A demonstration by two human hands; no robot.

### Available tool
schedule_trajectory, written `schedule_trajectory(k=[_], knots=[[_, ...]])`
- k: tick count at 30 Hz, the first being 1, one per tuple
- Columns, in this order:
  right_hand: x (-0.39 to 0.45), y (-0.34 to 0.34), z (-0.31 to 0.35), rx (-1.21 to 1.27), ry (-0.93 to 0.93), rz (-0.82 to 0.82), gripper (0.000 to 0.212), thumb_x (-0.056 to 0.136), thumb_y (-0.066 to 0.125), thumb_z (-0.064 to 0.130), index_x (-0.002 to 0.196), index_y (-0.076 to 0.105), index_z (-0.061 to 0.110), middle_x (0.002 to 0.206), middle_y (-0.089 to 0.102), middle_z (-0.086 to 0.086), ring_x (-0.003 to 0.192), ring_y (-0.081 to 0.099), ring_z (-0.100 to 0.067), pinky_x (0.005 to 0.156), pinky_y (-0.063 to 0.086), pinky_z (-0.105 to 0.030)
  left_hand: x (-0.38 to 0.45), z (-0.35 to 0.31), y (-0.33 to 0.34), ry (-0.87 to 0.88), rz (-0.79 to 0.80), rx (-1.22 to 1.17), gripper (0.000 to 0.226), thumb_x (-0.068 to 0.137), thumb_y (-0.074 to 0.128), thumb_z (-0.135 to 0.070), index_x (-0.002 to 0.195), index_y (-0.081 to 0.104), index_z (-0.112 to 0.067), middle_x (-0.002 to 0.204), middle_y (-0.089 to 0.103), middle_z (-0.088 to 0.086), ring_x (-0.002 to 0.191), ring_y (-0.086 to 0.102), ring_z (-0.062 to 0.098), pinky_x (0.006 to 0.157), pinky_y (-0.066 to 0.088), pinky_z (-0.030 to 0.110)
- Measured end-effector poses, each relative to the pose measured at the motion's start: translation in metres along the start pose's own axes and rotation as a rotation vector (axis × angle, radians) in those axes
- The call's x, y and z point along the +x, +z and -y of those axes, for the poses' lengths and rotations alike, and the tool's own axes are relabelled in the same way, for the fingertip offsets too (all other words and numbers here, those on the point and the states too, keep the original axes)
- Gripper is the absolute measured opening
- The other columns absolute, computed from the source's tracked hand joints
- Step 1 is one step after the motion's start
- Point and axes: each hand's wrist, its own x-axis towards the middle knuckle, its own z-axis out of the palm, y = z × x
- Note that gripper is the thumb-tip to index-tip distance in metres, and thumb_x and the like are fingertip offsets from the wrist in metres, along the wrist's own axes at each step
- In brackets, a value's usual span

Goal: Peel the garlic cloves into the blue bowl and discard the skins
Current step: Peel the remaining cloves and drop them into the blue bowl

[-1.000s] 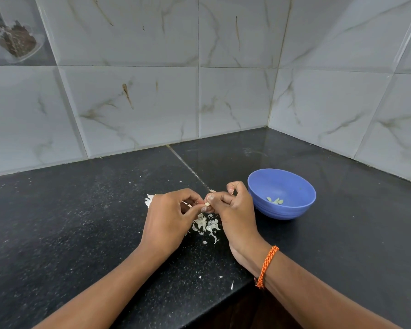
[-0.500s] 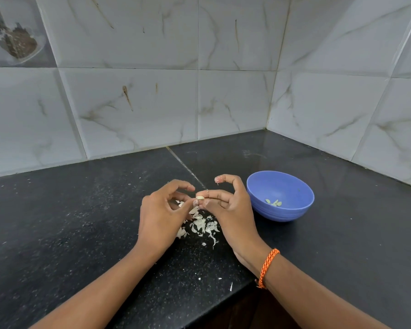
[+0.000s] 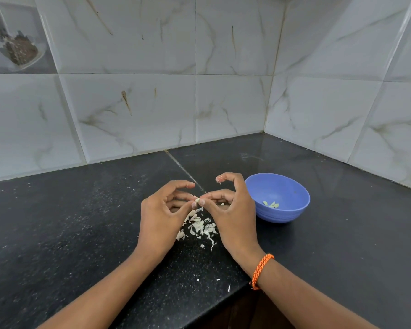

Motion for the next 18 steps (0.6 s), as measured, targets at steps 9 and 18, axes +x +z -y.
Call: schedule_trajectory(k=[9, 18], knots=[[0.001, 0.002, -0.008, -0.053, -0.047, 0.037, 0.044, 0.091, 0.08, 0.005, 0.12, 0.055, 0.027, 0.084, 0.078, 0.006, 0.082, 0.076, -0.011, 0.073, 0.062, -0.027, 0.001, 0.004, 0.0, -0.015, 0.085, -0.022, 0.038, 0.088, 0.089, -0.02, 0.122, 0.075, -0.028, 0.088, 0.082, 0.002, 0.085, 0.081, 0.018, 0.081, 0.065, 0.03], [-0.001, -0.003, -0.009, -0.029, -0.104, 0.144, 0.043, 0.096, 0.076, 0.005, 0.131, 0.058, 0.024, 0.097, 0.077, 0.01, 0.096, 0.075, -0.011, 0.081, 0.061, -0.023, 0.005, 0.005, -0.004, -0.045, 0.091, -0.123, 0.038, 0.091, 0.084, -0.011, 0.125, 0.073, -0.024, 0.088, 0.082, 0.009, 0.087, 0.081, 0.025, 0.087, 0.067, 0.04]])
